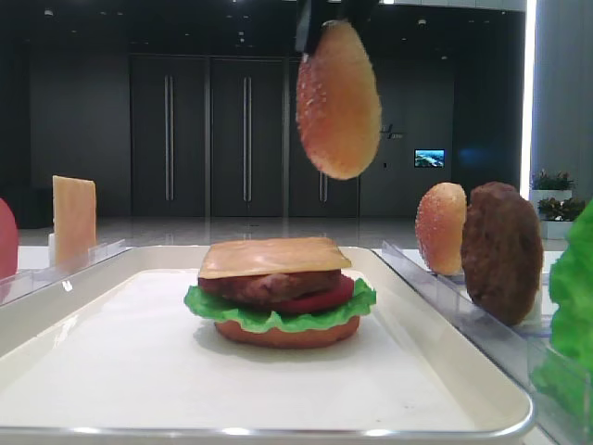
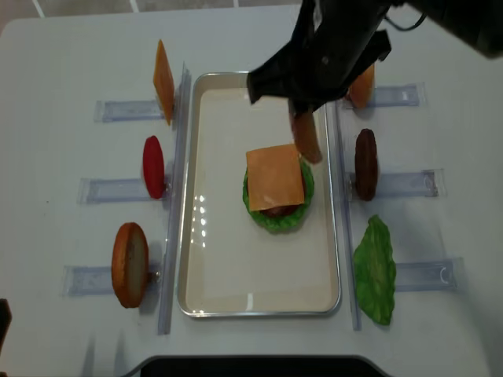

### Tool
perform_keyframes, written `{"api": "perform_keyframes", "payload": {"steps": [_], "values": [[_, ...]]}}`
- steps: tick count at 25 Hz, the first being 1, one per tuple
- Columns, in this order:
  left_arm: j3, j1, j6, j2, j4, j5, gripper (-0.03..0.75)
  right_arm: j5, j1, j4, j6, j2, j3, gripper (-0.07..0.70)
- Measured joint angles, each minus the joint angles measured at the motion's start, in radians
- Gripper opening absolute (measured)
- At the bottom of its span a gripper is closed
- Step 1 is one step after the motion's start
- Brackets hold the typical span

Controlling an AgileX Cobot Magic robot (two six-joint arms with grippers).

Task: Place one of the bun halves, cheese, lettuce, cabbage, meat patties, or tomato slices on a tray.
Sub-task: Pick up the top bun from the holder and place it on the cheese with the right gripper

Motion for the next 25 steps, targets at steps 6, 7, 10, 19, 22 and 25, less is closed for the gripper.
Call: {"api": "perform_keyframes", "payload": {"steps": [6,7,10,19,22,25], "values": [[0.000,0.000,0.000,0.000,0.000,0.000,0.391,-0.179,0.061,0.040,0.030,-0.037,0.154,0.150],[0.000,0.000,0.000,0.000,0.000,0.000,0.391,-0.207,0.054,0.057,0.009,-0.045,0.173,0.150],[0.000,0.000,0.000,0.000,0.000,0.000,0.391,-0.290,-0.009,0.247,-0.158,-0.070,0.227,0.150],[0.000,0.000,0.000,0.000,0.000,0.000,0.391,-0.310,-0.315,1.065,-0.949,-0.084,0.423,0.150],[0.000,0.000,0.000,0.000,0.000,0.000,0.391,-0.239,-0.412,1.244,-1.156,-0.084,0.479,0.150],[0.000,0.000,0.000,0.000,0.000,0.000,0.391,-0.166,-0.481,1.399,-1.304,-0.084,0.537,0.150]]}}
